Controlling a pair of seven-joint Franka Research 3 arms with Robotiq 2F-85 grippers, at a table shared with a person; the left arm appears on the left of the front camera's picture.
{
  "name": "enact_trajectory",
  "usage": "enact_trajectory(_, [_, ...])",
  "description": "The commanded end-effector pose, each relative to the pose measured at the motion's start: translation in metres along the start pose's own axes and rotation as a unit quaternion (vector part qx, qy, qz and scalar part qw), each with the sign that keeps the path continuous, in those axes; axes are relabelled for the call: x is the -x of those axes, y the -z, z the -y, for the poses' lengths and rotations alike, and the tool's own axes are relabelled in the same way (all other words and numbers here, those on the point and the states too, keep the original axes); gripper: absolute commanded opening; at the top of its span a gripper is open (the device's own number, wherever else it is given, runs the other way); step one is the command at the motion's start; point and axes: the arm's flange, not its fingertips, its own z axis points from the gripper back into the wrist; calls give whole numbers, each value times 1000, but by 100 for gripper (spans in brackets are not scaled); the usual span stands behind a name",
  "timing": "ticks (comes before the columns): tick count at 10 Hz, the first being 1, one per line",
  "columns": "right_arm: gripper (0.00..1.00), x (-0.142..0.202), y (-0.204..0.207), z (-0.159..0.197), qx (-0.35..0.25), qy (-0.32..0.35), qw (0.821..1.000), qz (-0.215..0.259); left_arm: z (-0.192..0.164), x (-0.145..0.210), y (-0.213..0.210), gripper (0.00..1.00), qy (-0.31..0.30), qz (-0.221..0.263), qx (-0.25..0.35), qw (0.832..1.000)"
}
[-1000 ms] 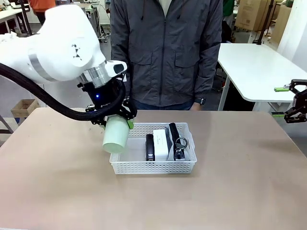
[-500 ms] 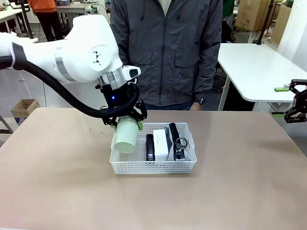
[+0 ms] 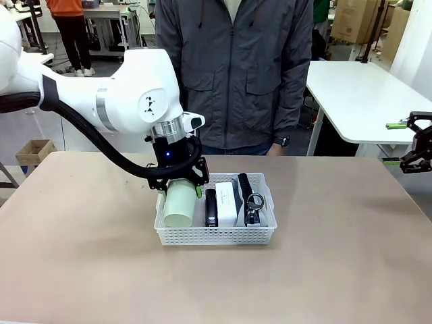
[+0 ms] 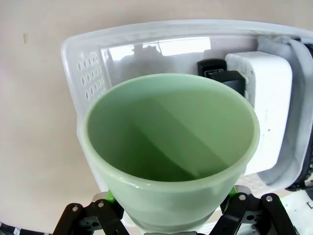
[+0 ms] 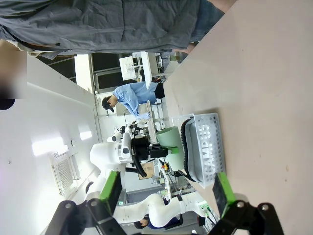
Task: Efficiently arrange items inside the basket to fit them all.
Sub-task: Pick up the Reusable plastic cup and place it inside the Organizing basket.
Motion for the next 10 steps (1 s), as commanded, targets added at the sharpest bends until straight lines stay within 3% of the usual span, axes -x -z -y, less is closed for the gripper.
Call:
enact_trajectory(1, [100,2,-2,-1,1,-9,1000,-5,1,-7,5,87,-18,9,-16,1000])
enact_trajectory(10, [100,2,-2,-1,1,-9,1000,-5,16,-18,47,87,-15,-5,-61,998])
